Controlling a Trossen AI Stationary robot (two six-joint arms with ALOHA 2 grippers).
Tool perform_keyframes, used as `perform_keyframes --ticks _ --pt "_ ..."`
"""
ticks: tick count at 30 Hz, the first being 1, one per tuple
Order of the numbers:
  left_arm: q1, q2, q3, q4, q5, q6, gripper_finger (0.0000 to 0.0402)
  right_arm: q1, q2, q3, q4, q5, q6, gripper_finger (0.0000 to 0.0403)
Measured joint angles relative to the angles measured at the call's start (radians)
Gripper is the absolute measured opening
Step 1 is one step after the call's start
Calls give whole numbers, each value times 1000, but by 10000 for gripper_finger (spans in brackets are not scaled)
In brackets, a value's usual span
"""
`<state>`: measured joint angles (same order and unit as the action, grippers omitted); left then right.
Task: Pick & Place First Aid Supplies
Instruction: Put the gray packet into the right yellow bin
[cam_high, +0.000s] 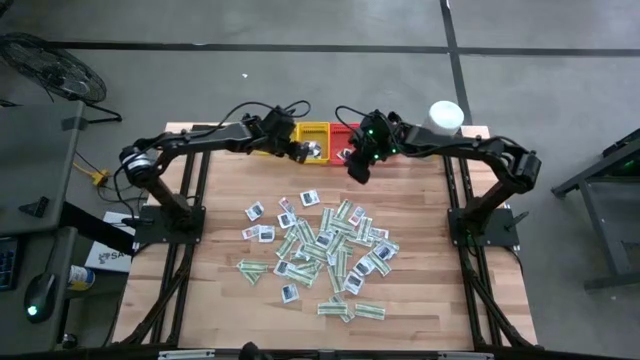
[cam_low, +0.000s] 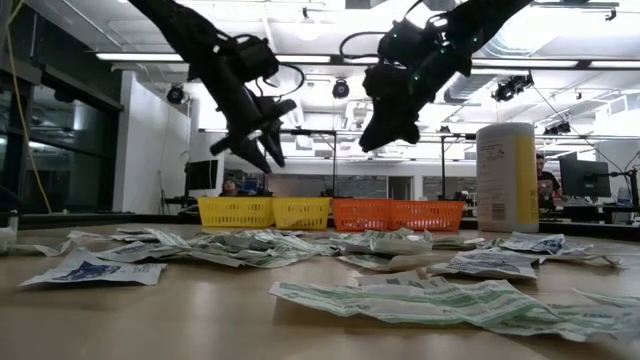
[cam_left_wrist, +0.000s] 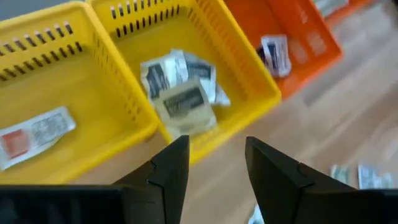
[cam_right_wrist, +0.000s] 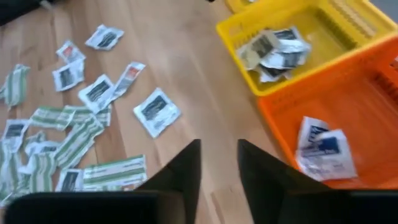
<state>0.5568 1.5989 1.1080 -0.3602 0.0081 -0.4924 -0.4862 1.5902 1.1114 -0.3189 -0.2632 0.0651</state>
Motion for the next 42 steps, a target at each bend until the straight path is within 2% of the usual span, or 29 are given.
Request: perform_keyframes --ticks 3,5,8,12,20,22,28,37,42 --pt "-24 -21 0 -75 -17 29 156 30 0 0 18 3 -16 23" --pt "-51 -26 0 -112 -23 40 156 52 0 0 48 20 -31 8" --pt "-90 -26 -1 -180 -31 39 156 85 1 0 95 78 -25 8" --pt "-151 -26 -23 -178 -63 16 156 112 24 0 147 90 -1 3" --pt "-233 -26 -102 -135 -66 -19 156 174 142 0 237 49 82 1" --pt "-245 -26 -129 -95 -37 -28 156 192 180 0 280 44 91 1" --pt "-243 -26 -229 62 90 -35 156 222 278 0 364 58 64 0" --pt "-243 -26 -291 101 114 -32 156 231 361 0 415 40 60 0" --pt "-243 -26 -293 121 113 47 156 235 388 0 463 56 60 0"
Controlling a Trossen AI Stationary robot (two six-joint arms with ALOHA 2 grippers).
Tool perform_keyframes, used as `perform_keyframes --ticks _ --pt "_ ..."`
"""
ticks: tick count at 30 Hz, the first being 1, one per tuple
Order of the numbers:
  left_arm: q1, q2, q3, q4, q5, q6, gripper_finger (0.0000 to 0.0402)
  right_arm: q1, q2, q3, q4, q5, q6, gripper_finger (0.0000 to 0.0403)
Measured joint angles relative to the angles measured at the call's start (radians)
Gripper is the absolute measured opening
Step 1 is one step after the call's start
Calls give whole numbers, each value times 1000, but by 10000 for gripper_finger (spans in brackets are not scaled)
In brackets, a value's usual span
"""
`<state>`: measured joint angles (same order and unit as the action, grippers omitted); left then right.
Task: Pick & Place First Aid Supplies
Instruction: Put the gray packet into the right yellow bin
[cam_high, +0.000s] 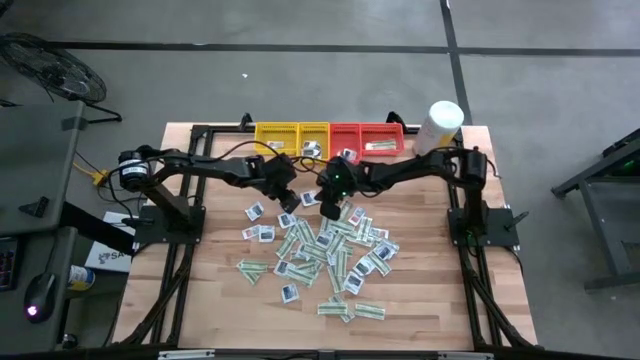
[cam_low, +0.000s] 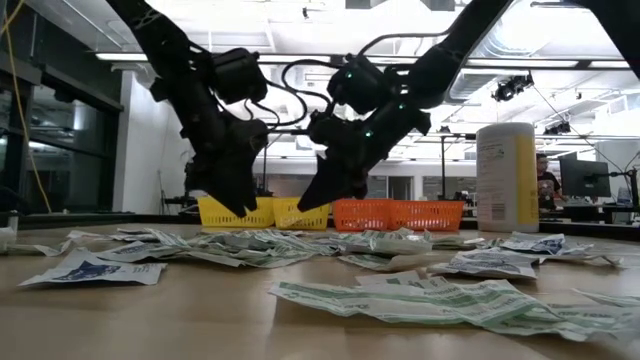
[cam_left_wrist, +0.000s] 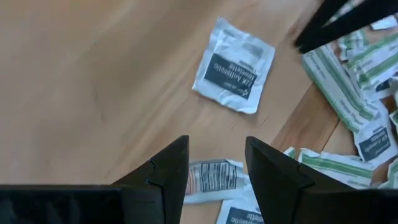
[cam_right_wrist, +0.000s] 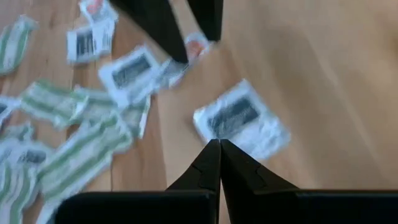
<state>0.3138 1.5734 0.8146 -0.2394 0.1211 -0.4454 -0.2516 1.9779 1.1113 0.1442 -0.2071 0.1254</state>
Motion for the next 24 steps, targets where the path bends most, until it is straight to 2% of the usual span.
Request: perform_keyframes --ticks 4,13,19,24 --pt "0 0 0 15 0 9 156 0 12 0 14 36 -30 0" --pt "0 0 0 13 23 -262 156 18 40 0 18 69 -80 0" --pt "0 12 0 41 -3 -404 156 23 40 0 -1 96 -105 0" --pt "1 31 0 63 -24 -440 156 24 40 0 1 95 -105 0"
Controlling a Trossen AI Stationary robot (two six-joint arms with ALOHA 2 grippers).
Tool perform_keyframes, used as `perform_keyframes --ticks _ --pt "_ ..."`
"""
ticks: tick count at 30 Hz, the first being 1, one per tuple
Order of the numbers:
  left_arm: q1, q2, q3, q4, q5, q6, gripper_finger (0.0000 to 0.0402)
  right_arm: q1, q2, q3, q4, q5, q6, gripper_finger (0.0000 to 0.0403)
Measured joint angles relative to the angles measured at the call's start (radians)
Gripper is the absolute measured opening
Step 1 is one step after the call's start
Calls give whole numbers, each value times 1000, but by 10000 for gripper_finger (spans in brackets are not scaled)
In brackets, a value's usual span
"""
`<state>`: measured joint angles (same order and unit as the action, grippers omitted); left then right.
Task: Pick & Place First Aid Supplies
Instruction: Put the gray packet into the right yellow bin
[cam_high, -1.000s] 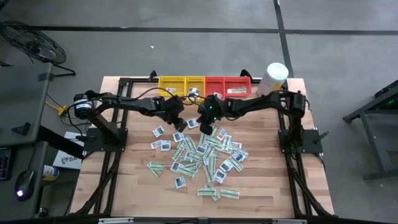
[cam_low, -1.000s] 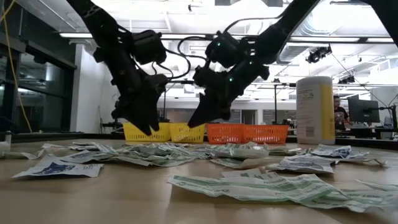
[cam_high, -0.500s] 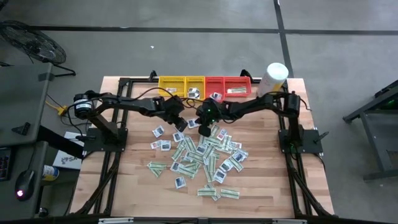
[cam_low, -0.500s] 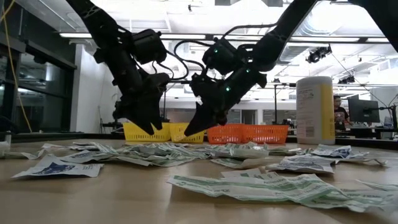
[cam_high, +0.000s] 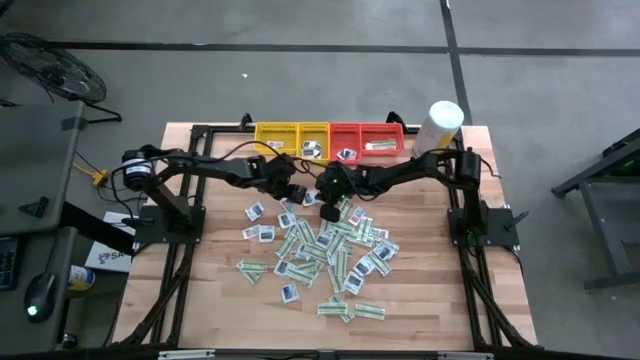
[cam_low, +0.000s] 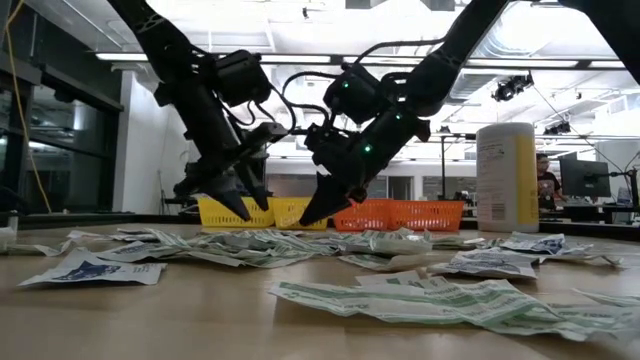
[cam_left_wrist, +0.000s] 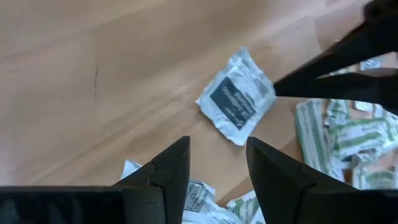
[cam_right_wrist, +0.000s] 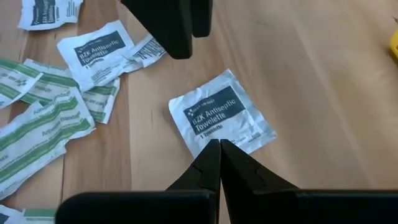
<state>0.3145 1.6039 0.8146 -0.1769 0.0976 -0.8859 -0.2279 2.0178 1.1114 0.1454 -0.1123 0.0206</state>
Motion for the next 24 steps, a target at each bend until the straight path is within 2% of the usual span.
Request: perform_keyframes --ticks 10,24 --pt "0 0 0 -4 -37 -35 156 13 7 0 8 2 3 0" --pt "0 0 0 21 -59 -139 156 7 69 4 13 -15 104 0"
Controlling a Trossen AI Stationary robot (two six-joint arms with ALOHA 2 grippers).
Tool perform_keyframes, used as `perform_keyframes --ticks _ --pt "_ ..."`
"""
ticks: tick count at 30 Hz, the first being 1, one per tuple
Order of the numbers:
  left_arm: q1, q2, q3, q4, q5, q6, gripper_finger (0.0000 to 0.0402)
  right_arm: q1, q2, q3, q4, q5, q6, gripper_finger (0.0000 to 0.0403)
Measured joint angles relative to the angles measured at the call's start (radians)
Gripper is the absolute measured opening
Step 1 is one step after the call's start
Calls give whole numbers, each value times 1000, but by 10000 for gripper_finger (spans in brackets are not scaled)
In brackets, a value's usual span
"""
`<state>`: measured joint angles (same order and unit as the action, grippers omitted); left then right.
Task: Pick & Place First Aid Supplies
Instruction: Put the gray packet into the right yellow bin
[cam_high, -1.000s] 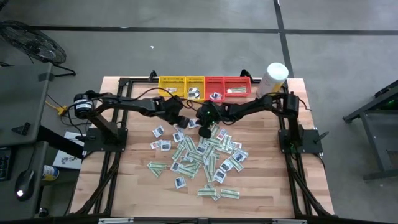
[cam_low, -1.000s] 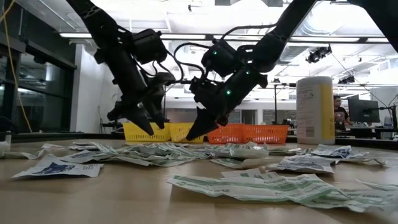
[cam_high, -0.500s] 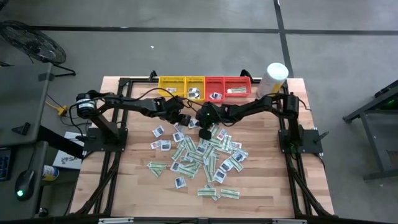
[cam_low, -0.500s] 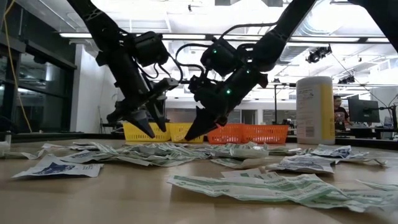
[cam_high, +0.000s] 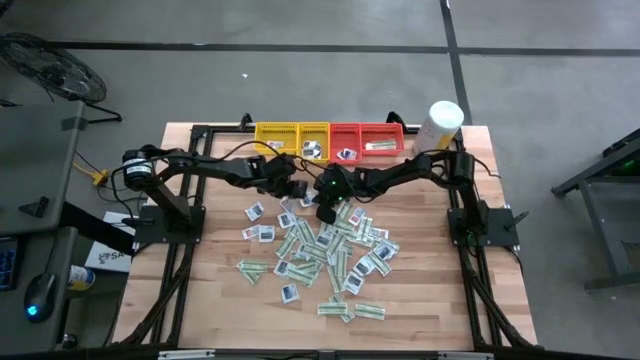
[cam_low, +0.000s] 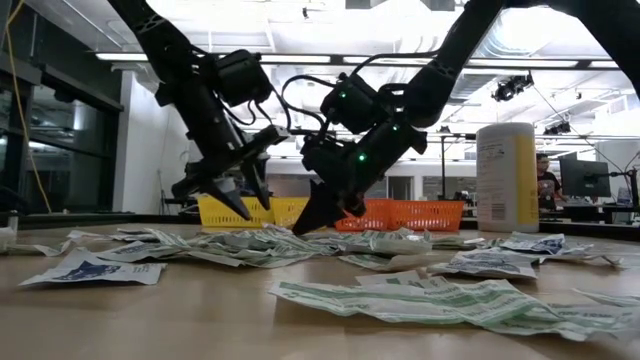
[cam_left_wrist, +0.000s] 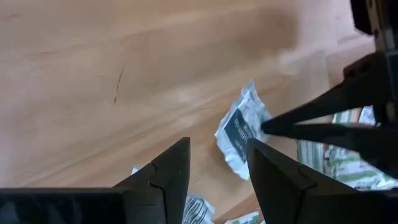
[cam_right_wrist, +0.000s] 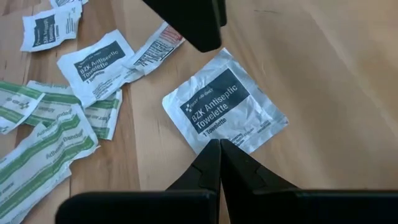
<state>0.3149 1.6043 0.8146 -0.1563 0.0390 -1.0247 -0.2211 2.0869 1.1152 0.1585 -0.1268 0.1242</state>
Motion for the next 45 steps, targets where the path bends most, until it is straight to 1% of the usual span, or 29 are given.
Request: perform_keyframes --ticks 4,8,13,22,24,27,35,37,41,45 --pt "0 9 0 28 -10 -28 156 0 1 -1 -1 0 8 0" --pt "0 48 1 91 27 -48 156 0 2 -2 1 0 8 0" --pt "-1 97 3 82 49 -57 156 0 2 -2 4 -4 15 0" --pt "-1 102 2 113 60 -57 154 0 3 -3 5 -6 18 0" --pt "-1 102 2 113 63 -56 144 0 3 -3 5 -6 18 0" --pt "-1 103 2 113 63 -53 116 0 3 -3 5 -6 18 0" --pt "-1 104 1 112 64 -16 12 0 4 -3 5 -7 18 0" --pt "-1 104 1 112 64 -5 5 0 4 -3 5 -7 18 0" --pt "-1 104 1 112 64 4 5 0 0 -4 7 -7 30 1" --pt "-2 104 1 114 72 24 3 1 -35 -7 -4 -14 62 1"
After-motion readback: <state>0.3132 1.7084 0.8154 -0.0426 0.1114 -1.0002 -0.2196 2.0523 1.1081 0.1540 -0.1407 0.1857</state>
